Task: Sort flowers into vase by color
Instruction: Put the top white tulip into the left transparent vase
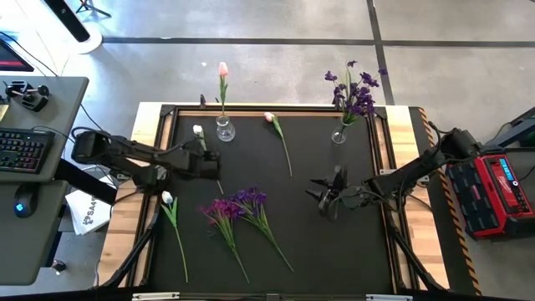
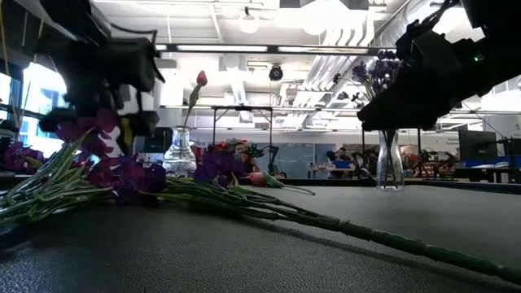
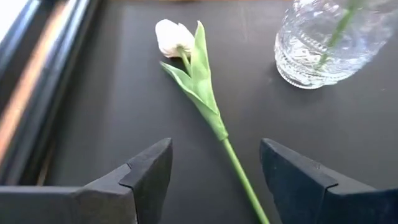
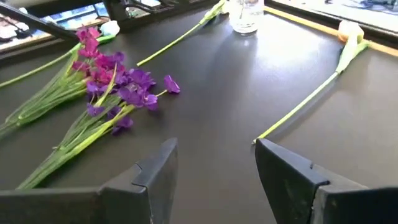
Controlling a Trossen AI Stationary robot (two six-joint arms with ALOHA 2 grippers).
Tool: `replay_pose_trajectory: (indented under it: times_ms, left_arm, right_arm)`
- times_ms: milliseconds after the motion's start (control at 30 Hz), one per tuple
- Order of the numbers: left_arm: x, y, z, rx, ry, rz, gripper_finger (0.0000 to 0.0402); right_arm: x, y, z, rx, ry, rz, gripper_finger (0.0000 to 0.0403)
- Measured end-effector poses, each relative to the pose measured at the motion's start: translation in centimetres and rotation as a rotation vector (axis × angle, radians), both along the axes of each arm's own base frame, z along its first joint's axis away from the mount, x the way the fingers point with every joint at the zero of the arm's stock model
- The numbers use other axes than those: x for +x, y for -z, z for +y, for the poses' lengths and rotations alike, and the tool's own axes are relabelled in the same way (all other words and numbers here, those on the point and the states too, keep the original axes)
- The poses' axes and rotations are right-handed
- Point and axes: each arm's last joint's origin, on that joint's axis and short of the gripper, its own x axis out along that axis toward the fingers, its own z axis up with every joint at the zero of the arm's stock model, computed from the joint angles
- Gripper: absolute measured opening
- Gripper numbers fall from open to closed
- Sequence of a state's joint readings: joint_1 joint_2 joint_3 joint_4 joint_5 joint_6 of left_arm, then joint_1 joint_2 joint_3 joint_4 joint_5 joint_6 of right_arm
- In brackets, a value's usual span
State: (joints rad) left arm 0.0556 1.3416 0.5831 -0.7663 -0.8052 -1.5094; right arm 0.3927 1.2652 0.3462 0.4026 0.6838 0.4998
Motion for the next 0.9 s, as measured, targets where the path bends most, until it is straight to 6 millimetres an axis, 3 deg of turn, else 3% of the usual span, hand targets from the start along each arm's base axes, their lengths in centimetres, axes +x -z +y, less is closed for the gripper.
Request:
replay_pose_trajectory:
  times_ms: [267, 467, 667, 900]
  left_arm:
    - [-0.4, 1.5, 3.2, -0.092, 0.006, 0.009, 0.0232]
    - [-1.1, 2.5, 4.5, -0.107, 0.006, -0.004, 0.0225]
    - [-1.2, 3.3, 5.6, -0.135, 0.043, -0.086, 0.019]
    - [-2.0, 3.8, 6.2, -0.172, 0.06, -0.066, 0.0142]
  right_arm:
    - [0.3, -0.2, -0.5, -0.007, 0.02, -0.019, 0.0199]
    - [0.3, -0.2, -0.5, 0.051, 0.03, -0.037, 0.0199]
    - [0.3, -0.2, -0.5, 0.083, 0.044, -0.049, 0.0199]
    - [0.3, -0.2, -0.4, 0.121, 0.054, -0.063, 0.0199]
